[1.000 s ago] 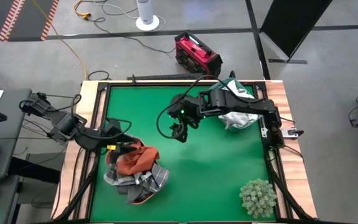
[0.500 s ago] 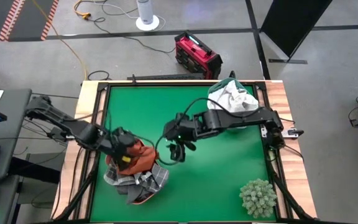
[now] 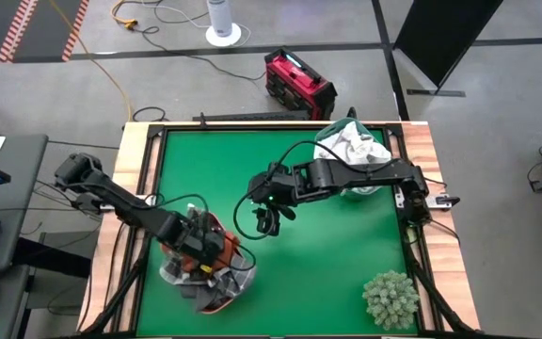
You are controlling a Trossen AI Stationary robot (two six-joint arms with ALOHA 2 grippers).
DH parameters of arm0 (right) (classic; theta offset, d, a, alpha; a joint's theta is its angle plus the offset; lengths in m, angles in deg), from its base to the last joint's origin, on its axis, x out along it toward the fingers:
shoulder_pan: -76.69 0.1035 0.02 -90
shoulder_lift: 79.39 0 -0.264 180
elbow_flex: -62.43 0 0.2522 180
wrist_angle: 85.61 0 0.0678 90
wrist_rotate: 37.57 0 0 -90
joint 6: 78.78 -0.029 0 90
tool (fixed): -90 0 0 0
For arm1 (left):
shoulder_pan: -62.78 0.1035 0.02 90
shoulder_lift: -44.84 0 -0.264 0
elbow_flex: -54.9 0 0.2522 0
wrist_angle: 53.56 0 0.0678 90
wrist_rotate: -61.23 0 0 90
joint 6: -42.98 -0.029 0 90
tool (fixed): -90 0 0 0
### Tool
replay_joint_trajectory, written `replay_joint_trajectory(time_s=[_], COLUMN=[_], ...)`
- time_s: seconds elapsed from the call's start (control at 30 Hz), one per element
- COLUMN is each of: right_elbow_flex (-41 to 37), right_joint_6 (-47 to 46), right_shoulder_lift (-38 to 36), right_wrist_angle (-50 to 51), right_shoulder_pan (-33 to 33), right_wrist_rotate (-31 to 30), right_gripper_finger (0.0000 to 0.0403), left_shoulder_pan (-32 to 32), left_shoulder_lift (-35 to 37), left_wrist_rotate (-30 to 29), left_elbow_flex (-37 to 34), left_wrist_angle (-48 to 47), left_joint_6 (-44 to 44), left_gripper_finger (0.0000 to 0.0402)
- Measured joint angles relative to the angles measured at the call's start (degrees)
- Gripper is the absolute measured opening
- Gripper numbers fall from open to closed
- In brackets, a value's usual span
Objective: Sort towels by color in basket
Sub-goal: Adjust the towels in the orange bin
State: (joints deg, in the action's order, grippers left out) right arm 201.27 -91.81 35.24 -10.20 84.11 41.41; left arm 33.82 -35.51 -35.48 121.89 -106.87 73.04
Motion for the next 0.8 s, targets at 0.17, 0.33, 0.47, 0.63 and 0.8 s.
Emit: replay_joint_trajectory(time_s=[0.17,0.33,0.47,0.63,0.8], right_elbow_flex=[0.0,0.0,0.0,0.0,0.0], right_joint_6=[0.0,0.0,0.0,1.4,2.6], right_shoulder_lift=[0.0,0.0,0.0,0.0,0.0], right_wrist_angle=[0.0,0.0,-0.8,-1.0,-1.6], right_shoulder_pan=[-0.3,-0.4,-0.4,-0.4,-0.9], right_wrist_rotate=[0.2,0.2,0.3,0.8,0.8], right_gripper_finger=[0.0269,0.0269,0.0269,0.0269,0.0269], left_shoulder_pan=[-0.3,0.4,0.7,0.6,0.5], left_shoulder_lift=[0.9,4.0,9.1,15.7,18.7], left_wrist_rotate=[1.9,0.6,0.6,3.1,10.4], left_elbow_flex=[-6.1,-6.9,-6.3,-3.6,-3.6], left_wrist_angle=[7.1,2.9,-2.9,-5.4,-5.4], left_joint_6=[2.1,0.1,-0.2,2.1,7.9], left_gripper_finger=[0.0208,0.0208,0.0208,0.0208,0.0208])
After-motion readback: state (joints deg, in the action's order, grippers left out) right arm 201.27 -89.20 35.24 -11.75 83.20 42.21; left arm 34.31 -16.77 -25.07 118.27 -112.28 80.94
